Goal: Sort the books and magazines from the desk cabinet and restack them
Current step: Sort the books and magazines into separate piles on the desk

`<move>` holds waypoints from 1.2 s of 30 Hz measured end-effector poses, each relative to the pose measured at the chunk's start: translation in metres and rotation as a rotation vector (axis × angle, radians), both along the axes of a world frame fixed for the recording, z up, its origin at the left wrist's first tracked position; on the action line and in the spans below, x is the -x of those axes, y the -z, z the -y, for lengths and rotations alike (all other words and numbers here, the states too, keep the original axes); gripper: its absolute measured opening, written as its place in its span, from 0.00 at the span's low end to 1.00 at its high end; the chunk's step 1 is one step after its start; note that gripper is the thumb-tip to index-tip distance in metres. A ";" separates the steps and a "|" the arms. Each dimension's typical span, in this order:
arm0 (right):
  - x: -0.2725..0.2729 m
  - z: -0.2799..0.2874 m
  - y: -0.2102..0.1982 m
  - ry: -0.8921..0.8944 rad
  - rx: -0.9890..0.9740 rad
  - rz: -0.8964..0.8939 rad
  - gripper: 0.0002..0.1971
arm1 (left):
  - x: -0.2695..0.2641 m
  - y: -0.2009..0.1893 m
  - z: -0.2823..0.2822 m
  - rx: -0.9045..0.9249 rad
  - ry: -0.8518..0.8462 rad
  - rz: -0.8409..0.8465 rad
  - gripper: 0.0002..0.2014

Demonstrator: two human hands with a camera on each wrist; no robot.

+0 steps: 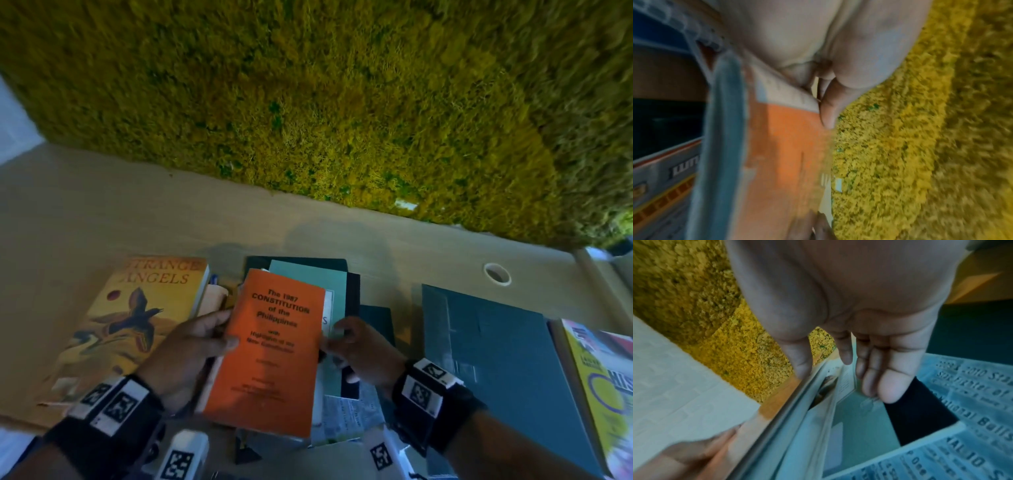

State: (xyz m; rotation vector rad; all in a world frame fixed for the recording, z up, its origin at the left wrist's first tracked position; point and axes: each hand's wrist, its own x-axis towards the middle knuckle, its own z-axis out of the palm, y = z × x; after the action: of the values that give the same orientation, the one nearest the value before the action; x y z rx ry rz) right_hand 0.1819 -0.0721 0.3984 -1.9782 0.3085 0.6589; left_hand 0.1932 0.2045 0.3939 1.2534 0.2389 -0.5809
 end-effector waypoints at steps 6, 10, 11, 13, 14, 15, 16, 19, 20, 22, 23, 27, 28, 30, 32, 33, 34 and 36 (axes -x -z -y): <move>-0.003 0.005 0.004 0.223 -0.529 -0.137 0.20 | 0.008 0.011 0.007 0.198 -0.065 -0.059 0.29; -0.010 0.010 -0.009 0.249 -0.415 0.033 0.15 | 0.001 0.013 0.010 0.126 -0.140 -0.022 0.27; -0.013 0.015 -0.013 0.267 -0.383 0.061 0.14 | -0.002 0.013 0.011 0.116 -0.148 -0.013 0.26; -0.020 0.026 -0.022 0.335 -0.388 0.106 0.12 | -0.009 0.013 0.014 0.072 -0.175 0.002 0.23; -0.024 0.034 -0.025 0.375 -0.396 0.130 0.12 | -0.011 0.012 0.015 0.047 -0.185 0.007 0.22; -0.027 0.043 -0.031 0.416 -0.404 0.155 0.12 | -0.012 0.013 0.016 0.020 -0.194 0.011 0.21; -0.031 0.051 -0.034 0.451 -0.408 0.183 0.12 | -0.013 0.014 0.016 -0.012 -0.201 0.014 0.21; -0.039 0.073 -0.045 0.533 -0.480 0.262 0.12 | -0.013 0.013 0.017 -0.080 -0.196 0.006 0.21; -0.042 0.078 -0.049 0.550 -0.535 0.285 0.14 | -0.013 0.014 0.017 -0.085 -0.200 -0.009 0.20; -0.046 0.083 -0.057 0.578 -0.667 0.340 0.17 | -0.012 0.013 0.018 -0.066 -0.200 -0.046 0.20; -0.047 0.081 -0.060 0.586 -0.730 0.370 0.17 | -0.011 0.014 0.020 -0.039 -0.200 -0.061 0.20; -0.043 0.057 -0.057 0.519 -0.752 0.355 0.09 | -0.010 0.006 0.034 0.091 -0.210 -0.045 0.19; -0.039 0.049 -0.050 0.471 -0.728 0.311 0.08 | -0.009 0.002 0.039 0.135 -0.196 -0.043 0.19; -0.032 0.033 -0.030 0.367 -0.602 0.237 0.08 | -0.007 -0.009 0.052 0.184 -0.172 -0.023 0.17; -0.027 0.017 -0.010 0.332 -0.462 0.213 0.07 | -0.007 -0.011 0.060 0.188 -0.225 -0.008 0.17; -0.027 0.012 -0.001 0.353 -0.414 0.228 0.05 | -0.008 -0.009 0.062 0.192 -0.247 -0.011 0.18; -0.027 0.009 0.005 0.382 -0.391 0.247 0.06 | -0.008 -0.008 0.065 0.200 -0.253 -0.013 0.19; -0.028 0.010 0.012 0.413 -0.441 0.243 0.12 | -0.008 -0.007 0.072 0.226 -0.238 -0.020 0.21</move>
State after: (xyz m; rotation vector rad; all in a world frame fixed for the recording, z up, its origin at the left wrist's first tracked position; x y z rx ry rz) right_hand 0.2100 -0.0821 0.3865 -1.4897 0.3723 0.1935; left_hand 0.2014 0.1324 0.4008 0.9841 0.3254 -0.4033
